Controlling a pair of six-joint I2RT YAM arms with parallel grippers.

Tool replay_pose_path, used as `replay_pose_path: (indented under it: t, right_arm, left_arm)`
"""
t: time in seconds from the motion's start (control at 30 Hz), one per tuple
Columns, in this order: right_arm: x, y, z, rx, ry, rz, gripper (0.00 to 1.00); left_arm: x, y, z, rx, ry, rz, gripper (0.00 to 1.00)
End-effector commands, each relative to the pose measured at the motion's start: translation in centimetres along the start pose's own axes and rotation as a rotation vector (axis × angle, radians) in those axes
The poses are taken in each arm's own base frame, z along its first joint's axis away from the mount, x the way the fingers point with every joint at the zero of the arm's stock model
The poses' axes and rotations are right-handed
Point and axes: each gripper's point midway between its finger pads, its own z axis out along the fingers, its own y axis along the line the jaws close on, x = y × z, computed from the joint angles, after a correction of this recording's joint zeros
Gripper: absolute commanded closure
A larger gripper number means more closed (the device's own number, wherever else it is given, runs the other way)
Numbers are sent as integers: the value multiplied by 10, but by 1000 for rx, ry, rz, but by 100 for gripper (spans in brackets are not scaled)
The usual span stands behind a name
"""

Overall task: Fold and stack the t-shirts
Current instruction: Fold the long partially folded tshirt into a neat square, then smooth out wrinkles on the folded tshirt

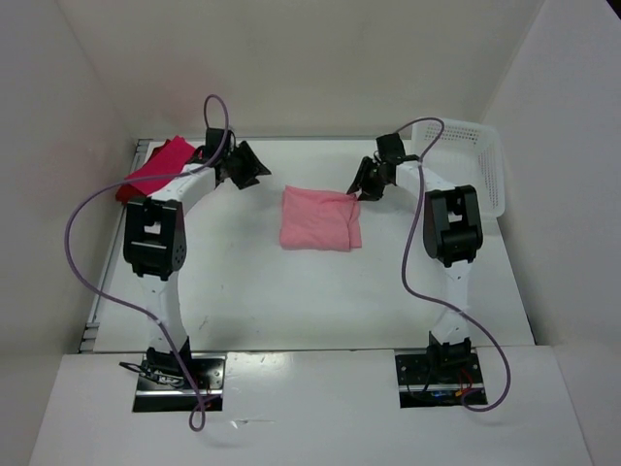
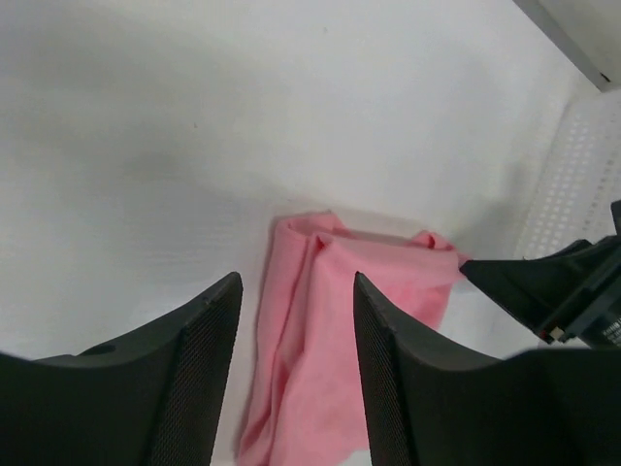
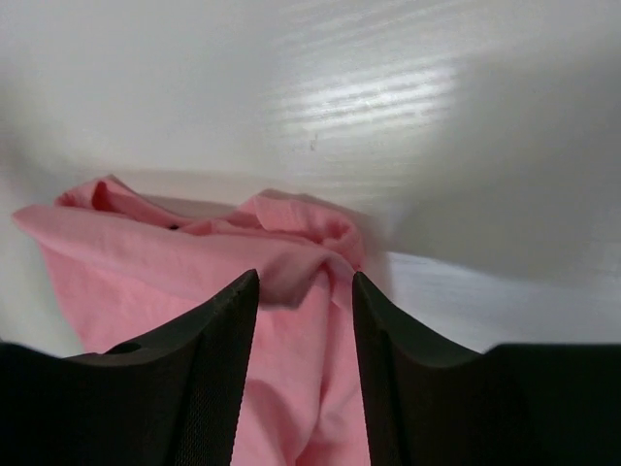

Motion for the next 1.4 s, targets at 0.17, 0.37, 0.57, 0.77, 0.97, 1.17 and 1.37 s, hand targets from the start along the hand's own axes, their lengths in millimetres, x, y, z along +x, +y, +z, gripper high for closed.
replay_pose_path:
  t: [0.17,0.37,0.57,0.77,0.97,1.17,1.37]
  right_arm:
    - [26,10,-86,-66,-90,-60,70]
    - [97,10,-75,-183,77,-34,71]
    - [113,18,-61,-281,157,16,61]
    - [127,22,-65,-296,162,21,60]
    - [127,6,-54,-209,146,62,98]
    - [120,1,-76,-148,88,25,100]
    - [156,-34,-66,-63,175,76,100]
  left_arm:
    - [83,11,-52,37,74,79,44]
    - [113,8,-45,135,165,61,44]
    - [128,9,-34,148,217,63,44]
    - [146,7,-29,179,262,41,48]
    - [152,9,-23,167,268,33,79]
    - [144,9,-48,116,208,39,100]
    - [154,19,-67,86,198,10,100]
